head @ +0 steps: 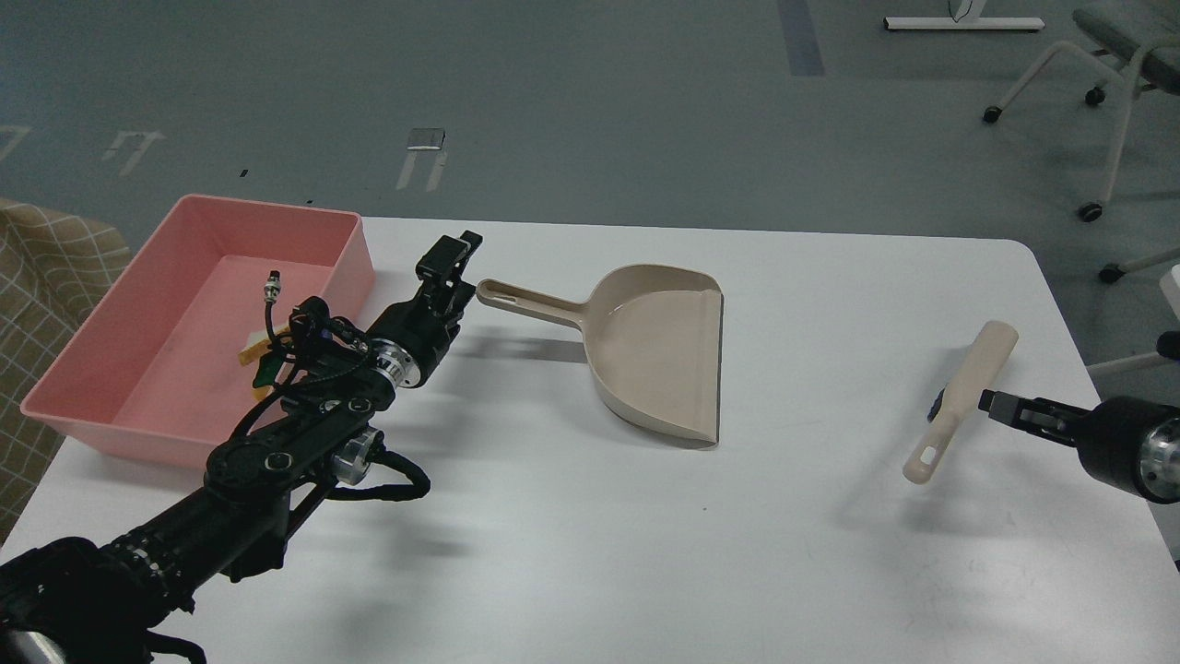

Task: Sweep and dump garbage into bin
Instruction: 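Release the brush onto the table with the right gripper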

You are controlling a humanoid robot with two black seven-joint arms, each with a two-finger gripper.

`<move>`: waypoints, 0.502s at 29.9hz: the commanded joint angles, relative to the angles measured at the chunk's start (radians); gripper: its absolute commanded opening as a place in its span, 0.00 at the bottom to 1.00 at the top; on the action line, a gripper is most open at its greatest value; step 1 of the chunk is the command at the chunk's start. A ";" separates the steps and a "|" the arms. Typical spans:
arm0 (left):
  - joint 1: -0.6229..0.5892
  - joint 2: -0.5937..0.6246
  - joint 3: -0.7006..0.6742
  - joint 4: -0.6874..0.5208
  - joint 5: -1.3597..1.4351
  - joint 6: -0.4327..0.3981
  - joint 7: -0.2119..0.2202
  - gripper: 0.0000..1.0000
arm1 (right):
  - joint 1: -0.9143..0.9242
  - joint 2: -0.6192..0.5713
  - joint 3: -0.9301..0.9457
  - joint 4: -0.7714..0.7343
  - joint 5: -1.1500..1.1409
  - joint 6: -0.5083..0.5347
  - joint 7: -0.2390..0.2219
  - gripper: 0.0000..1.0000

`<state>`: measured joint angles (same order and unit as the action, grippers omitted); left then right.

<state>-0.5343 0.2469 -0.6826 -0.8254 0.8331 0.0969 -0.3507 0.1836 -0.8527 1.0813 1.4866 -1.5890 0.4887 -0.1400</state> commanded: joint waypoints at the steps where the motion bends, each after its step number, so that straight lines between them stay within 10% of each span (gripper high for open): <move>1: -0.003 0.049 0.000 -0.062 -0.032 0.000 0.002 0.91 | 0.011 -0.003 0.029 0.012 0.004 0.000 0.000 0.50; 5: -0.010 0.130 0.003 -0.148 -0.114 0.003 0.007 0.96 | 0.007 0.021 0.193 0.015 0.017 0.000 -0.001 0.97; 15: -0.027 0.293 -0.009 -0.248 -0.232 -0.003 0.010 0.98 | 0.010 0.159 0.443 0.015 0.168 0.000 -0.023 1.00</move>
<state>-0.5572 0.4953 -0.6887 -1.0522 0.6397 0.0952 -0.3401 0.1906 -0.7188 1.4884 1.5019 -1.4492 0.4887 -0.1589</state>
